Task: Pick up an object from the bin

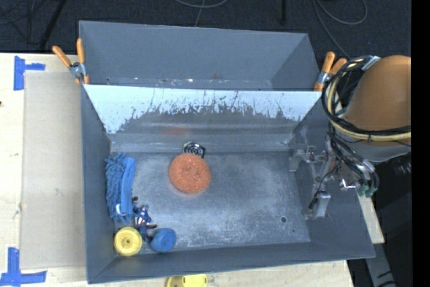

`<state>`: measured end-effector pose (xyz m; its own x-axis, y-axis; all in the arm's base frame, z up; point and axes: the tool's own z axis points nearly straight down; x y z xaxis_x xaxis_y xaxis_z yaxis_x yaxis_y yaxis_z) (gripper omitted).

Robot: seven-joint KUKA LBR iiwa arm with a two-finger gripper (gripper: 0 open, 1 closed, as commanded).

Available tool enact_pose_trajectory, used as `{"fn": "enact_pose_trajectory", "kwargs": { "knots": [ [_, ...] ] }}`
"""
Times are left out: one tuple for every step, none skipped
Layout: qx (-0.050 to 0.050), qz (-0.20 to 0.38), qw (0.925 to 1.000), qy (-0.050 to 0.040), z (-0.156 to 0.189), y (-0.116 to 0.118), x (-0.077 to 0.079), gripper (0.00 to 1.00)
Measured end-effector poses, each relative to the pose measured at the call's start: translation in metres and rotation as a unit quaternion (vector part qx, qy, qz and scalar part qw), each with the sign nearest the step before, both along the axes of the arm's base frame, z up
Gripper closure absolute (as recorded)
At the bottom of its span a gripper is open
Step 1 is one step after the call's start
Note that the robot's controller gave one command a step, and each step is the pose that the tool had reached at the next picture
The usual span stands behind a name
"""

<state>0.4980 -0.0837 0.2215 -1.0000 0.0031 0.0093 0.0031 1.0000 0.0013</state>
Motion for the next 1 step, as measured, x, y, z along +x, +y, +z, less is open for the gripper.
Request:
{"fn": "enact_pose_trajectory", "kwargs": {
  "knots": [
    [-0.001,0.001,1.0000,-0.0042,0.0044,0.0004,0.0014,0.00]
  ]
}}
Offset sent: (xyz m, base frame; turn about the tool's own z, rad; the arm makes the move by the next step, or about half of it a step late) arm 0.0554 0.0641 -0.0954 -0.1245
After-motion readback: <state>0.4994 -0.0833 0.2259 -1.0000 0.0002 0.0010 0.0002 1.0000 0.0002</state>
